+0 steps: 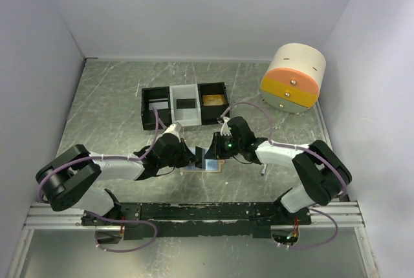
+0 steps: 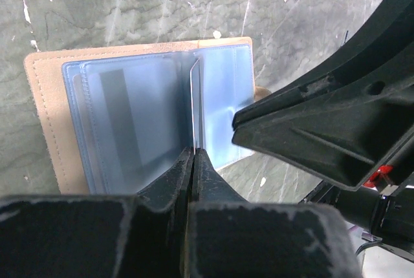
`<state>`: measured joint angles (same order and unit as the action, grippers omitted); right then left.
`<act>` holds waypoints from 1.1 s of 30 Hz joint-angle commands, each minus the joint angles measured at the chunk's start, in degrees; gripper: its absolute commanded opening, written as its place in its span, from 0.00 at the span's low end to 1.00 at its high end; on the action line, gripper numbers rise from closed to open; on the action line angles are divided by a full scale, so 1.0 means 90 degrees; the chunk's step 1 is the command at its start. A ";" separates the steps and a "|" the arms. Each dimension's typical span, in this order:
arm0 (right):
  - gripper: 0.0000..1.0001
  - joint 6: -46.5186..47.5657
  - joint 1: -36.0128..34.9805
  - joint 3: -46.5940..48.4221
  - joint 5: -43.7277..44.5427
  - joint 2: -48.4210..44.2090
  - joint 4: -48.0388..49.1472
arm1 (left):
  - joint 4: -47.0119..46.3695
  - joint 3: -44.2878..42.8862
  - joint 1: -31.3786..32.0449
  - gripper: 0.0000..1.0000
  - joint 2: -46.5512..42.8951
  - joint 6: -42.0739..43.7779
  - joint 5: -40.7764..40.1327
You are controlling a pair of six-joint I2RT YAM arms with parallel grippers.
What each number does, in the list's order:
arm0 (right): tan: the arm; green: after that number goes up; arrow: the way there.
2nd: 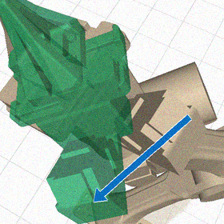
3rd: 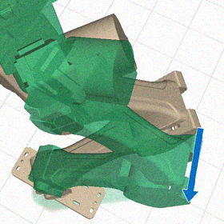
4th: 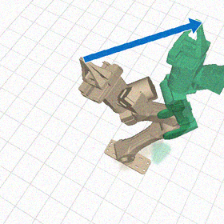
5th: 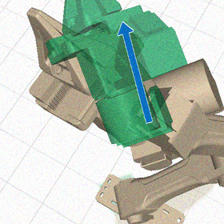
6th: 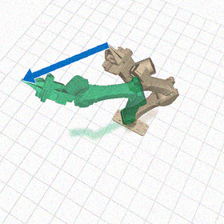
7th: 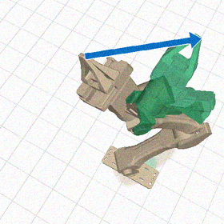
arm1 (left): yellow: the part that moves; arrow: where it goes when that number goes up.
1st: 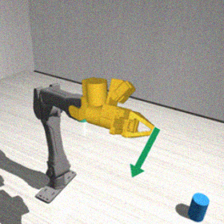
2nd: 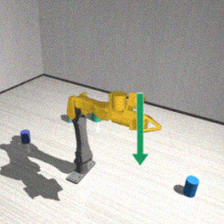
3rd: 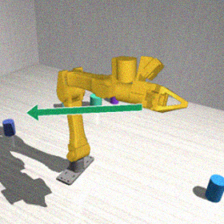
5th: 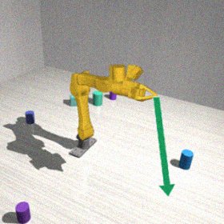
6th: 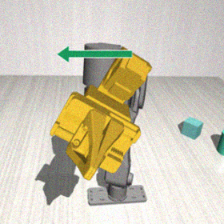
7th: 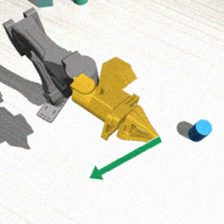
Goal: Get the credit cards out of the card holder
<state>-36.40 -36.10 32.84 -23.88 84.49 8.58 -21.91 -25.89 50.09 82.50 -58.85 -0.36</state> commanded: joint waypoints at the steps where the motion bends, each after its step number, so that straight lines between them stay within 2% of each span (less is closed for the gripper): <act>1: 0.19 0.0060 -0.0214 0.0240 -0.0318 0.0386 0.0235 | 0.0162 -0.0133 -0.0008 0.07 0.0000 0.0162 -0.0075; 8: 0.18 -0.0057 -0.0208 0.0075 0.0992 0.0709 -0.0243 | -0.0197 -0.0082 -0.0003 0.18 0.0030 0.0203 0.0099; 14: 0.18 -0.0140 -0.0149 -0.0227 0.1071 0.0543 -0.0115 | -0.0276 -0.0248 -0.0006 0.25 0.0350 0.0249 0.0337; 33: 0.18 -0.0218 -0.0142 -0.0301 0.1098 0.0690 0.0036 | -0.0878 -0.0250 -0.0003 0.24 0.0724 0.0033 0.0664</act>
<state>-39.68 -37.93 31.81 -18.65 88.77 12.32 -25.82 -27.51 50.06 87.88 -57.74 3.53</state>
